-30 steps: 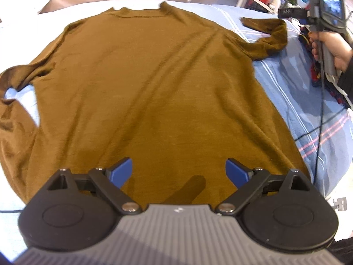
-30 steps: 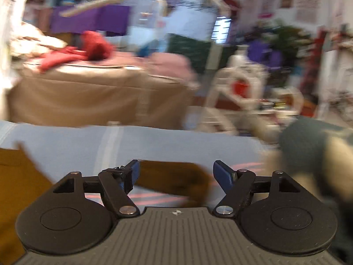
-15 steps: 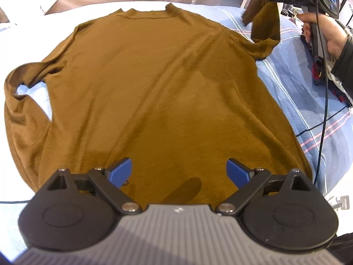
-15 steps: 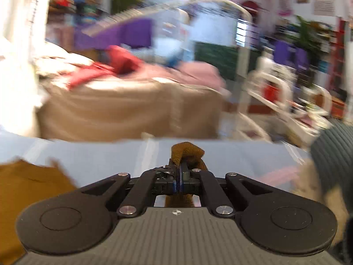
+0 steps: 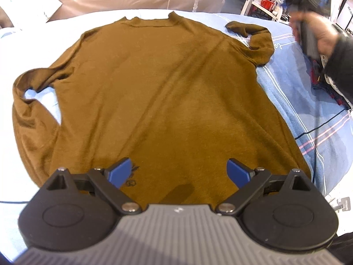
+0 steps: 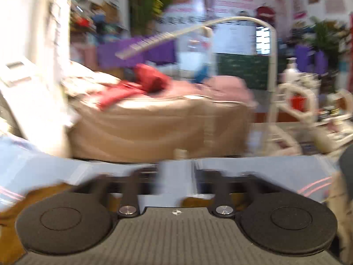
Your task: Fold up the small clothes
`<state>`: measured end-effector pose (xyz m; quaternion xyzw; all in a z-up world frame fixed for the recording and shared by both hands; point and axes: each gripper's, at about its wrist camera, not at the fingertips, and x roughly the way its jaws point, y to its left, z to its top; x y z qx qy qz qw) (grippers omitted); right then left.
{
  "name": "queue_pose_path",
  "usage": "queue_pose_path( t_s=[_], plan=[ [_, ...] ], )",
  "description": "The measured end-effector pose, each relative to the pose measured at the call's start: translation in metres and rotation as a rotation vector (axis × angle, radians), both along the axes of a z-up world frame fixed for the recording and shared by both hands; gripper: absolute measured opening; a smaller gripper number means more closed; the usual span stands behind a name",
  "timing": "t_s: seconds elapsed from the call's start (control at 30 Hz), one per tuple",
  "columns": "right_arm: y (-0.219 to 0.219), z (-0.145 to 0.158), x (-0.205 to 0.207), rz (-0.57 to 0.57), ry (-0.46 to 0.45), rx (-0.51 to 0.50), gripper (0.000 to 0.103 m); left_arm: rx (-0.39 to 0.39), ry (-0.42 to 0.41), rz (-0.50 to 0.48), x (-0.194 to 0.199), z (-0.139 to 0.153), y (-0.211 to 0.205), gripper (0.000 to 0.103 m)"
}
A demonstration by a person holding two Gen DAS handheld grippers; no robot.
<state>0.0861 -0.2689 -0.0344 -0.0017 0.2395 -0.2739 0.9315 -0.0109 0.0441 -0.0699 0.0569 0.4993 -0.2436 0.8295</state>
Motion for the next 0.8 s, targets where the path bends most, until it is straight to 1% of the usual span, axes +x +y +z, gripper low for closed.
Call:
queue_pose_path(
  t_s=[0.03, 0.07, 0.1, 0.17, 0.2, 0.23, 0.27, 0.3, 0.33, 0.37, 0.4, 0.43, 0.5, 0.53, 0.6, 0.67, 0.7, 0.73, 0.77, 0.8],
  plan=[
    [-0.01, -0.011, 0.002, -0.064, 0.034, -0.047, 0.103, 0.002, 0.003, 0.01, -0.001, -0.001, 0.003, 0.095],
    [-0.025, -0.023, 0.006, -0.109, 0.085, -0.066, 0.103, 0.004, 0.009, 0.02, -0.001, -0.002, 0.005, 0.095],
    [-0.041, -0.035, 0.007, -0.144, 0.132, -0.054, 0.103, 0.008, 0.017, 0.029, -0.002, -0.003, 0.008, 0.095],
    [-0.073, -0.058, 0.006, -0.212, 0.227, 0.052, 0.103, 0.017, 0.029, 0.044, -0.001, -0.005, 0.013, 0.095],
    [-0.089, -0.067, 0.004, -0.23, 0.24, 0.136, 0.103, 0.02, 0.032, 0.049, 0.0, -0.006, 0.014, 0.095],
    [-0.101, -0.073, -0.002, -0.208, 0.213, 0.244, 0.102, 0.022, 0.035, 0.052, 0.001, -0.007, 0.015, 0.095],
    [-0.108, -0.075, -0.009, -0.146, 0.174, 0.333, 0.076, 0.025, 0.035, 0.054, 0.001, -0.006, 0.017, 0.095],
    [-0.109, -0.075, -0.012, -0.132, 0.162, 0.354, 0.002, 0.026, 0.032, 0.054, 0.002, -0.006, 0.019, 0.095],
    [-0.107, -0.07, -0.018, -0.183, 0.141, 0.33, 0.005, 0.023, 0.029, 0.055, 0.002, -0.005, 0.02, 0.095],
    [-0.106, -0.063, -0.023, -0.229, 0.113, 0.32, 0.005, 0.02, 0.027, 0.056, 0.003, -0.005, 0.02, 0.095],
    [-0.104, -0.053, -0.028, -0.253, 0.067, 0.316, 0.005, 0.018, 0.027, 0.054, 0.004, -0.005, 0.02, 0.095],
    [-0.096, -0.04, -0.033, -0.256, 0.016, 0.283, 0.005, 0.018, 0.026, 0.051, 0.005, -0.005, 0.019, 0.095],
    [-0.076, -0.012, -0.039, -0.195, -0.065, 0.183, 0.005, 0.022, 0.024, 0.042, 0.007, -0.006, 0.017, 0.095],
    [-0.064, 0.002, -0.04, -0.142, -0.098, 0.162, 0.005, 0.021, 0.022, 0.039, 0.008, -0.006, 0.016, 0.095],
    [-0.033, 0.028, -0.044, 0.002, -0.149, 0.16, 0.005, 0.021, 0.014, 0.048, 0.011, -0.005, 0.017, 0.095],
    [0.004, 0.048, -0.044, 0.146, -0.176, 0.173, 0.005, 0.019, 0.008, 0.081, 0.015, -0.003, 0.021, 0.095],
    [0.022, 0.052, -0.039, 0.232, -0.171, 0.192, 0.006, 0.016, 0.008, 0.109, 0.019, -0.001, 0.024, 0.095],
    [0.041, 0.053, -0.03, 0.346, -0.139, 0.222, 0.009, 0.011, 0.005, 0.146, 0.023, 0.001, 0.03, 0.095],
    [0.06, 0.048, -0.025, 0.476, -0.105, 0.275, 0.015, 0.003, 0.001, 0.187, 0.024, 0.003, 0.038, 0.095],
    [0.078, 0.041, -0.022, 0.601, -0.072, 0.347, 0.026, -0.007, -0.004, 0.231, 0.027, 0.006, 0.048, 0.096]
  ],
)
